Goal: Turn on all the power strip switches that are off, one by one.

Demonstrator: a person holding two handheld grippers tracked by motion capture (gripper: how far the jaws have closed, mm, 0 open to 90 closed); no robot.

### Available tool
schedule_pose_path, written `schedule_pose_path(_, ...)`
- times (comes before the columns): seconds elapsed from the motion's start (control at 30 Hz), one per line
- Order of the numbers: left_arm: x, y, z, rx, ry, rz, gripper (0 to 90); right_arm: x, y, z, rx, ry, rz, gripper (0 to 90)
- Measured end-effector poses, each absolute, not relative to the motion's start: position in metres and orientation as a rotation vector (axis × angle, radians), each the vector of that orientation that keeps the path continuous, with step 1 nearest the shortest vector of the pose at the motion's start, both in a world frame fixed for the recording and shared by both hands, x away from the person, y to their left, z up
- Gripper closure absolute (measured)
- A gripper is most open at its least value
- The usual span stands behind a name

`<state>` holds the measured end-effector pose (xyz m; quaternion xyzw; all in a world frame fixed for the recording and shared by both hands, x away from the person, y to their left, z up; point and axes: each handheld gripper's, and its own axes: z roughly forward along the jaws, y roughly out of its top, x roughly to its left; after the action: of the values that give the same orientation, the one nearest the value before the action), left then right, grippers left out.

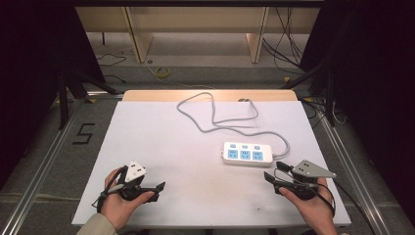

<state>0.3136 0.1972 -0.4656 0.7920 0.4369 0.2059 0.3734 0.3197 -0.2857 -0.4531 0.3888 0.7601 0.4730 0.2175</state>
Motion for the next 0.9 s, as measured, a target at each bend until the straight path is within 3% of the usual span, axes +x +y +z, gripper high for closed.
schedule_pose_path(0.23,0.314,0.194,-0.473,2.096,1.121,0.556,11.5,0.319,-0.282,-0.449,1.085,2.119,1.226,44.1)
schedule_pose_path(0.3,0.314,0.193,-0.472,2.083,1.117,0.557,10.5,0.32,-0.281,-0.445,1.079,2.126,1.185,53.1)
schedule_pose_path(0.33,0.314,0.193,-0.472,2.078,1.119,0.558,10.5,0.32,-0.281,-0.445,1.079,2.126,1.185,53.1)
schedule_pose_path(0.4,0.314,0.194,-0.472,2.065,1.119,0.574,9.2,0.322,-0.28,-0.44,1.081,2.116,1.162,66.0)
schedule_pose_path(0.43,0.315,0.194,-0.473,2.066,1.116,0.584,9.2,0.322,-0.28,-0.44,1.081,2.116,1.162,66.0)
schedule_pose_path(0.47,0.315,0.195,-0.473,2.075,1.11,0.589,8.2,0.324,-0.28,-0.437,1.088,2.111,1.144,74.2)
schedule_pose_path(0.5,0.315,0.195,-0.473,2.074,1.113,0.584,8.2,0.324,-0.28,-0.437,1.088,2.111,1.144,74.2)
schedule_pose_path(0.63,0.316,0.194,-0.474,2.068,1.117,0.574,9.6,0.333,-0.28,-0.432,1.109,2.09,1.109,88.1)
schedule_pose_path(0.9,0.316,0.195,-0.474,2.064,1.133,0.577,11.4,0.344,-0.275,-0.426,1.131,2.11,1.077,90.0)
